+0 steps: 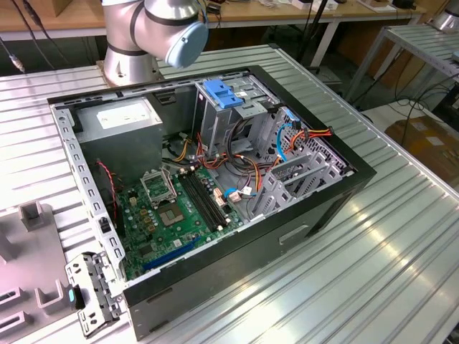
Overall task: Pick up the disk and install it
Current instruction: 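Pick up the disk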
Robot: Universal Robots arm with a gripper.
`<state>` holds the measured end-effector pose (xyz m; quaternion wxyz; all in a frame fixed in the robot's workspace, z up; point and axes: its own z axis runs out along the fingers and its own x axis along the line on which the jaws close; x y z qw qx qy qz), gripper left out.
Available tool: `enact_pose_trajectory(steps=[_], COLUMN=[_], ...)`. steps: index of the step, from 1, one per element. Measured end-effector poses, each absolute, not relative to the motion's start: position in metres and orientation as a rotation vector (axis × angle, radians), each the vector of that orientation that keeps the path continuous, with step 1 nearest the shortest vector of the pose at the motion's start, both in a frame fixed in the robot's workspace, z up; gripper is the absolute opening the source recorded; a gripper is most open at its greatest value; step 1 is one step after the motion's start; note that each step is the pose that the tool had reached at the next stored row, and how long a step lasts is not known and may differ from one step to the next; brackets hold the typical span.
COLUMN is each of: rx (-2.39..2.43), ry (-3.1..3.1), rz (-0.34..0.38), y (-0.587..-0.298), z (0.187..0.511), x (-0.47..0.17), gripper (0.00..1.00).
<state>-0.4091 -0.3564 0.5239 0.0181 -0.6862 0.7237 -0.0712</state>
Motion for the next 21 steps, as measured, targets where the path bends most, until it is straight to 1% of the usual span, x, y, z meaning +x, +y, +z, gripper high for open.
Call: enact_pose_trajectory(steps=[5,21], rx=[-2.131,-2.131], ry=[2.248,2.248], rz=[-0.221,-0.221], y=[-0.356,-0.356], z=[0.524,0.524], x=[-0.371,-0.285], gripper=[0.37,0.37])
